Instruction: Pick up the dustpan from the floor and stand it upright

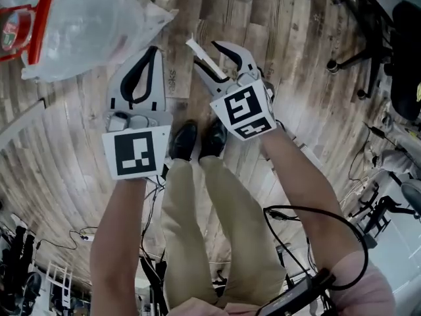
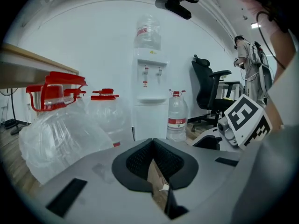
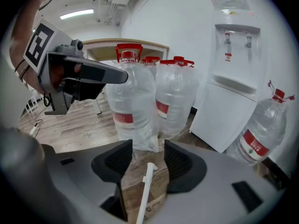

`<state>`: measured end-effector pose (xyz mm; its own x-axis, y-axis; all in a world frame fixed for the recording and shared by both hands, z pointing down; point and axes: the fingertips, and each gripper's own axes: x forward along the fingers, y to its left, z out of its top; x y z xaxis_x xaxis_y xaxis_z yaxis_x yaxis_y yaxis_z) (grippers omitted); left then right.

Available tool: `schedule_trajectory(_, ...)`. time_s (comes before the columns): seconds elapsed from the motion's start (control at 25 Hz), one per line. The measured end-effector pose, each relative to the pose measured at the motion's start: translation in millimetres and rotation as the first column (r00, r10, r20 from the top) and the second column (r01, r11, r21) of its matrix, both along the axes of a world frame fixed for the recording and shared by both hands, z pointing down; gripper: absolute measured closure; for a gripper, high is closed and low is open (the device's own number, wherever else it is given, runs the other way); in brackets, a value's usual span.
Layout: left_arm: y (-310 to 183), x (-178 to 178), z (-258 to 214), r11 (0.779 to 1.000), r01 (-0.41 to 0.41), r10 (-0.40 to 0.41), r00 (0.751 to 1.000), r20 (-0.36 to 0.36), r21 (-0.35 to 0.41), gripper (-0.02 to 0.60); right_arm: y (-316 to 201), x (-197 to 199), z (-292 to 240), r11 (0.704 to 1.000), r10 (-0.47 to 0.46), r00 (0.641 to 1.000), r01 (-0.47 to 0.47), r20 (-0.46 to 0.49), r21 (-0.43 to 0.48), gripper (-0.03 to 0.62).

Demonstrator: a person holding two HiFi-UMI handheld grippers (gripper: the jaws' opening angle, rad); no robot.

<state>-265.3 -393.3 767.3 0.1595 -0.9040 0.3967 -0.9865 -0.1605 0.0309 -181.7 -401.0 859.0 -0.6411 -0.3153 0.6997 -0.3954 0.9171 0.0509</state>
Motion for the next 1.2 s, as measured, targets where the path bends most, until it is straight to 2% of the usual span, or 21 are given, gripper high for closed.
schedule_trajectory(0.28,0,-5,35,1.000,-0.005,0.005,1.000,-0.014,0.009,0.569,2,2,57,1.000,-0.009,0.998,0.008,-0.056,-0.028,0.381)
schedule_trajectory(0.64,2,-8,73,1.000,0.004,-0.004,1.000,-0.020,0.000,0.569,9,9,109,0.999,-0.005,0.997,0.000,-0.083,-0.054,0.379)
schedule_trajectory(0.96,-1,-4,91,1.000,-0.001,0.001,1.000,-0.011,0.008,0.569,4,14,147,0.996,-0.002,0.994,-0.008,-0.113,-0.089,0.379)
schedule_trajectory(1.2,-1,-15,99,0.999,0.037,-0.037,0.999,-0.024,0.001,0.569,2,10,177,0.993,-0.008,0.991,-0.008,-0.134,-0.118,0.379)
